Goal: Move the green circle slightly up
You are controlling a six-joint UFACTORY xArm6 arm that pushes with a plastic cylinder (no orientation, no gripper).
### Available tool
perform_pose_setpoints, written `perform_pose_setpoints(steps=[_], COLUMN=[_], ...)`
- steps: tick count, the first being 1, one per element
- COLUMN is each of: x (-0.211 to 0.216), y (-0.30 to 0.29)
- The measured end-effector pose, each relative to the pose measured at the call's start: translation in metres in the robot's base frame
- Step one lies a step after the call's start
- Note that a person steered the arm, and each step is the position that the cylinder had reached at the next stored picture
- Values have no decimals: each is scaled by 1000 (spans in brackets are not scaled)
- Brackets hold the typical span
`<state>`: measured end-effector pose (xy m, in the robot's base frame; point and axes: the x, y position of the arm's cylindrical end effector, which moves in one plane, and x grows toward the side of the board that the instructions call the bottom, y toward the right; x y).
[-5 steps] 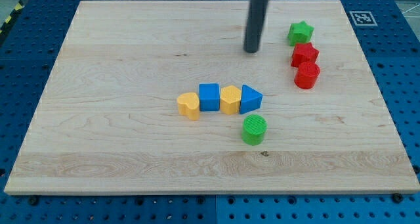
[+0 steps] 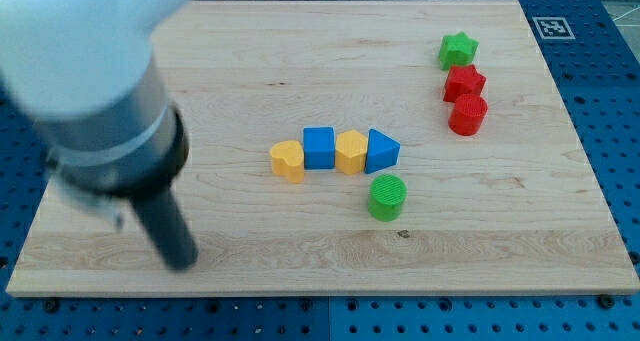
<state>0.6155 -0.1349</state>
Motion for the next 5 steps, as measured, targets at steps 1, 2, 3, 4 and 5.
perform_pose_setpoints(steps=[1,2,3,4,5], x=[2,2,0,-15,-29], y=[48,112,116,134,153])
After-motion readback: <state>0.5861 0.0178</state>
